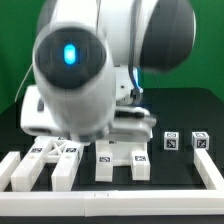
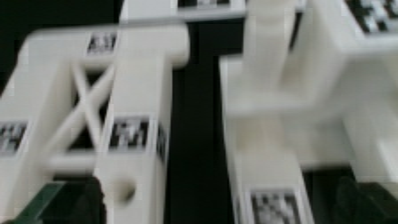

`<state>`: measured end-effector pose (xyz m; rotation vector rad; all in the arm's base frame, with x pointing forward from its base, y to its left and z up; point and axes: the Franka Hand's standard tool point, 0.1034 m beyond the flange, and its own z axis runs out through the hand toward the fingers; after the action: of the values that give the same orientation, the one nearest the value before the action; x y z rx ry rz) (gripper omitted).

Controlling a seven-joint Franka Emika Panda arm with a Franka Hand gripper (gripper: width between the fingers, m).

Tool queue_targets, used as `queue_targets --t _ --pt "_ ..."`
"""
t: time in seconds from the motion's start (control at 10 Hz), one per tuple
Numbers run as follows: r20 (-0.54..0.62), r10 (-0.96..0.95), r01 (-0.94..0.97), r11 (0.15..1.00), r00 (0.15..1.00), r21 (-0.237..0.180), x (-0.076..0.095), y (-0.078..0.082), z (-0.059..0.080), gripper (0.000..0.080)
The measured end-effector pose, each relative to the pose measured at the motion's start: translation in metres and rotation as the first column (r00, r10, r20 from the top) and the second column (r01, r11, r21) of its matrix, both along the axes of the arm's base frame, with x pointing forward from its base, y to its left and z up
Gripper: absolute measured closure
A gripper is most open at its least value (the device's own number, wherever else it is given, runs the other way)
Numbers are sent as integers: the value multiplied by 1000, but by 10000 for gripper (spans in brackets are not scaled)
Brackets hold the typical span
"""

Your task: Assemble chair

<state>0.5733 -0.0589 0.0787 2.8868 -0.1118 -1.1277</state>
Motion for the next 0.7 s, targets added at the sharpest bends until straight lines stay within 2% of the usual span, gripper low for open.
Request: queue_targets --t 0.1,0.2,0.4,0.7 --pt "46 1 -2 1000 999 5 1 -3 5 150" --pt "137 12 -13 1000 990 6 12 -8 8 150" --pt "256 21 -27 999 967 19 12 -19 18 150" --pt "454 45 -55 998 890 8 23 -43 14 150"
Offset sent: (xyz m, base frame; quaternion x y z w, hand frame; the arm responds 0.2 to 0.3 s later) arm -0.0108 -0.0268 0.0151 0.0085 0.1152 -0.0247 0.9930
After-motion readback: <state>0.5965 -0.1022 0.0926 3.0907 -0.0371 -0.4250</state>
